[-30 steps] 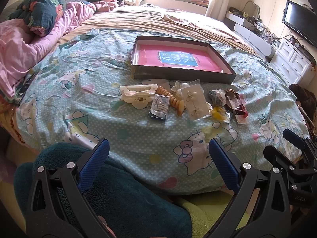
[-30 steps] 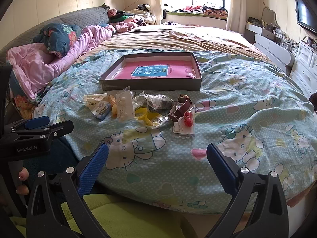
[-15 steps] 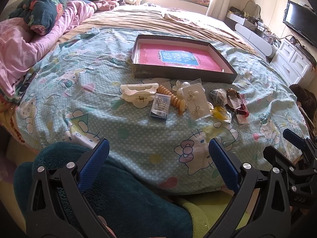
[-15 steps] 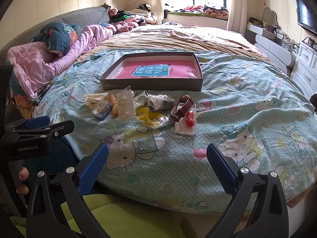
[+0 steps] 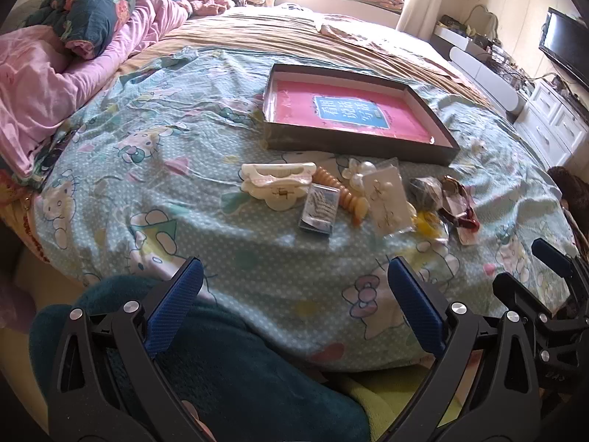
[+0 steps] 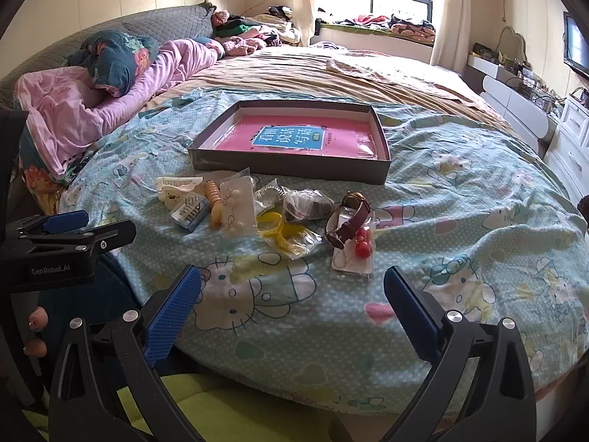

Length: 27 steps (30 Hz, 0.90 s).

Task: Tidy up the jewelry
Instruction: 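Grasp the white-pink hair clip with the left tool while the right tool grasps the burgundy watch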

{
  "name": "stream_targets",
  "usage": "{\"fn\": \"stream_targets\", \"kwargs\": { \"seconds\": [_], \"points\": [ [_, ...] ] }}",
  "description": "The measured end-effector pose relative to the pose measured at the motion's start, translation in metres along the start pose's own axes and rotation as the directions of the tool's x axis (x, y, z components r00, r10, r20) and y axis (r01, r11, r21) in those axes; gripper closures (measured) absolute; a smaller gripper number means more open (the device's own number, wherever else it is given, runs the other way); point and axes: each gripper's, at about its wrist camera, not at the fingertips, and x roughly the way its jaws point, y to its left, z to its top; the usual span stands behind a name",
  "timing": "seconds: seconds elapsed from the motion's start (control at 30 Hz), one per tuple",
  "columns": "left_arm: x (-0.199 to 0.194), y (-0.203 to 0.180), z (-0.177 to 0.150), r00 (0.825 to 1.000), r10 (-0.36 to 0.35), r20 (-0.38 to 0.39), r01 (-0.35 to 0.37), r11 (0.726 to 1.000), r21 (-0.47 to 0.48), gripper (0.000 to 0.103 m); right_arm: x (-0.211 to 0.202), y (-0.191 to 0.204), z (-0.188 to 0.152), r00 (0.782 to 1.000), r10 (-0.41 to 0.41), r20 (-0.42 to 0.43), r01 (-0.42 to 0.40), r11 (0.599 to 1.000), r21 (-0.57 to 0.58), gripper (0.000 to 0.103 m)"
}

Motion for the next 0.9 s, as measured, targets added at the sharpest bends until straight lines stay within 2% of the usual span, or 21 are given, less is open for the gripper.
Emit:
{"fn": "stream_targets", "kwargs": {
  "seconds": [0.37, 0.47, 0.63, 0.9],
  "points": [
    [0.017, 0.017, 0.026, 0.999, 0.035, -0.016, -0.035, 0.999, -0.028, 0.009, 0.023, -0.008, 0.024, 1.000, 0.027, 0.005, -0.028, 0.999, 0.016, 0.004],
    [0.023, 0.020, 0.034, 0.999, 0.018, -0.029, -0.018, 1.000, -0.017, 0.009, 0.029, -0.013, 0.031, 1.000, 0.030, 0.000, -0.030, 0.999, 0.029, 0.004],
    [0.046, 0.023, 0.046, 0.994, -0.046, -0.104, 0.045, 0.999, -0.013, 0.009, 0.042, -0.028, 0.039, 1.000, 0.025, -0.011, -0.025, 0.998, 0.061, 0.004],
    [0.087, 0.041, 0.066, 0.977, -0.067, -0.202, 0.057, 0.997, -0.053, 0.009, 0.055, -0.059, 0.041, 1.000, -0.007, -0.018, 0.009, 0.993, 0.117, 0.004]
  ]
}}
